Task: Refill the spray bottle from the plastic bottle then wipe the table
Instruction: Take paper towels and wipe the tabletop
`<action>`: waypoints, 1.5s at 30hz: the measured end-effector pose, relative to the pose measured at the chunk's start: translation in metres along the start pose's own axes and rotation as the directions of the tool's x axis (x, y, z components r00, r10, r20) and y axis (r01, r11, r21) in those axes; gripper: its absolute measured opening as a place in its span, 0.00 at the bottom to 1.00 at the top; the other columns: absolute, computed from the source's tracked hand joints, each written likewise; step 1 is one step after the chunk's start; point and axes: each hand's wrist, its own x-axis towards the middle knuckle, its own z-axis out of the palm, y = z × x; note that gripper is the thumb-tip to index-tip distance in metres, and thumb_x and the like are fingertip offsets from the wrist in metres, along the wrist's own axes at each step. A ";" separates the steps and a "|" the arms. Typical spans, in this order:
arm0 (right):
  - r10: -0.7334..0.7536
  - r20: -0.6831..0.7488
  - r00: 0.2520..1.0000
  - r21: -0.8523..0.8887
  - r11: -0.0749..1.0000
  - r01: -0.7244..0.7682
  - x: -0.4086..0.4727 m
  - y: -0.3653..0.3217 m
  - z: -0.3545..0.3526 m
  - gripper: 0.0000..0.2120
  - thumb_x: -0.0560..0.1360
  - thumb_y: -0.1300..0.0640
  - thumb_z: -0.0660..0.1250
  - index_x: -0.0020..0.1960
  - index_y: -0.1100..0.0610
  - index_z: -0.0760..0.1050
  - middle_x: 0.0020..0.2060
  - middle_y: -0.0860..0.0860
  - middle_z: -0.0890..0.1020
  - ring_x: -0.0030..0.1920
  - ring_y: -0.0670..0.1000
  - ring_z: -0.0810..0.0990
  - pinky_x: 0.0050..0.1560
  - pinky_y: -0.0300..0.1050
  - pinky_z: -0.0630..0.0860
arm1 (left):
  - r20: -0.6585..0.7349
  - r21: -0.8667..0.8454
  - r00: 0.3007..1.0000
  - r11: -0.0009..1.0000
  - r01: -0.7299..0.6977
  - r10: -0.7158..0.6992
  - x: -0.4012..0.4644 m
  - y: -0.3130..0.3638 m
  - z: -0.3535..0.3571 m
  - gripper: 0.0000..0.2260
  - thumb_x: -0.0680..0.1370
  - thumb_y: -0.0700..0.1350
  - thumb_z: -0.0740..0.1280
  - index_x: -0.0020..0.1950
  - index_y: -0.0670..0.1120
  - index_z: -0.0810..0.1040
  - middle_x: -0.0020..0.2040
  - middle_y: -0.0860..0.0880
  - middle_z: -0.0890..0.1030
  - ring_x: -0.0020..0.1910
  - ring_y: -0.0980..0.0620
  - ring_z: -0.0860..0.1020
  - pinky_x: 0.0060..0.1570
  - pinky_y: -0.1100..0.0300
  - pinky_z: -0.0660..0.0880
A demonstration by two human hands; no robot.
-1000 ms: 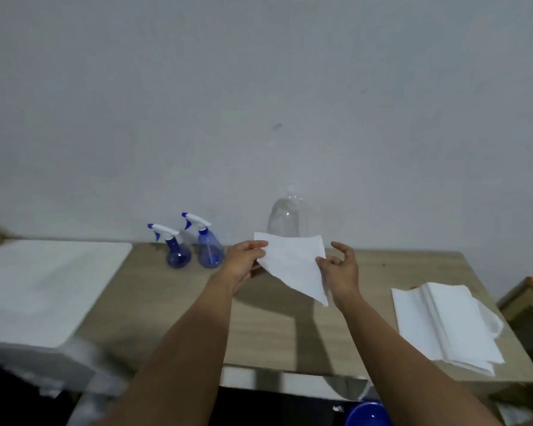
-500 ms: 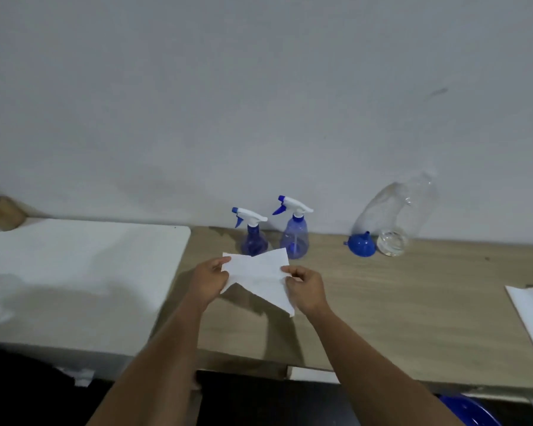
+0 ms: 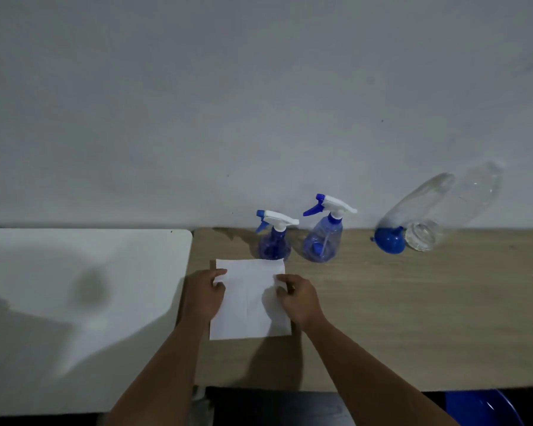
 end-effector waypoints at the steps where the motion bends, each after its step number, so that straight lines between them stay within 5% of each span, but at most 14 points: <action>1: -0.008 -0.004 1.000 -0.033 0.999 0.008 0.000 0.000 0.001 0.17 0.80 0.61 0.69 0.68 0.55 0.81 0.63 0.51 0.83 0.63 0.52 0.81 0.60 0.34 0.70 | -0.011 0.019 1.000 1.000 -0.019 0.019 0.000 -0.001 0.001 0.15 0.76 0.37 0.70 0.60 0.48 0.85 0.60 0.46 0.84 0.57 0.47 0.82 0.63 0.53 0.77; 7: -0.077 -0.072 0.994 -0.205 0.977 0.061 -0.009 0.004 0.006 0.19 0.80 0.55 0.69 0.70 0.52 0.78 0.68 0.50 0.76 0.58 0.53 0.83 0.58 0.43 0.77 | -0.017 0.224 0.992 0.968 -0.115 0.121 -0.011 -0.012 0.001 0.15 0.76 0.46 0.70 0.63 0.50 0.82 0.62 0.49 0.79 0.64 0.46 0.75 0.64 0.49 0.76; 10: -0.151 -0.142 0.978 -0.345 0.934 0.094 -0.018 0.005 0.011 0.24 0.81 0.48 0.65 0.76 0.52 0.72 0.73 0.52 0.72 0.68 0.56 0.76 0.64 0.53 0.78 | -0.027 0.391 0.982 0.906 -0.162 0.187 -0.020 -0.018 0.002 0.18 0.78 0.51 0.68 0.67 0.50 0.78 0.69 0.46 0.75 0.71 0.42 0.70 0.65 0.44 0.74; 14: -0.224 0.021 0.974 -0.557 0.807 0.197 -0.024 -0.003 0.024 0.33 0.85 0.41 0.51 0.86 0.53 0.51 0.85 0.57 0.53 0.85 0.59 0.51 0.83 0.60 0.55 | 0.042 0.543 0.918 0.762 -0.353 0.395 -0.021 -0.021 0.004 0.23 0.81 0.55 0.58 0.74 0.48 0.72 0.77 0.43 0.69 0.78 0.39 0.62 0.72 0.38 0.66; 16: -0.223 0.159 0.962 -0.645 0.714 0.273 -0.020 -0.006 0.035 0.36 0.82 0.38 0.37 0.86 0.55 0.39 0.84 0.57 0.39 0.83 0.58 0.36 0.84 0.60 0.42 | 0.154 0.612 0.879 0.655 -0.443 0.451 -0.017 -0.019 0.007 0.27 0.83 0.57 0.51 0.78 0.45 0.66 0.79 0.41 0.64 0.79 0.39 0.59 0.74 0.39 0.63; 18: -0.234 0.229 0.945 -0.675 0.661 0.327 -0.012 -0.005 0.047 0.39 0.80 0.37 0.33 0.85 0.57 0.34 0.82 0.59 0.33 0.82 0.59 0.32 0.84 0.62 0.41 | 0.237 0.636 0.865 0.602 -0.483 0.443 -0.012 -0.022 0.013 0.30 0.83 0.59 0.45 0.80 0.45 0.60 0.81 0.41 0.59 0.80 0.38 0.55 0.75 0.39 0.60; 25: -0.251 0.255 0.934 -0.703 0.615 0.357 -0.002 0.015 0.050 0.38 0.85 0.35 0.41 0.85 0.57 0.38 0.83 0.58 0.35 0.83 0.58 0.30 0.79 0.58 0.29 | 0.260 0.646 0.898 0.628 -0.435 0.354 -0.015 -0.030 0.036 0.33 0.82 0.64 0.37 0.82 0.47 0.51 0.83 0.44 0.51 0.82 0.42 0.49 0.77 0.36 0.52; 45: -0.297 0.327 0.897 -0.708 0.552 0.440 0.010 0.092 -0.048 0.37 0.84 0.37 0.41 0.86 0.57 0.40 0.85 0.57 0.40 0.85 0.56 0.37 0.80 0.67 0.32 | 0.150 0.676 0.964 0.689 -0.262 0.219 -0.063 0.052 0.134 0.32 0.83 0.61 0.43 0.80 0.45 0.60 0.82 0.45 0.56 0.81 0.42 0.52 0.75 0.30 0.49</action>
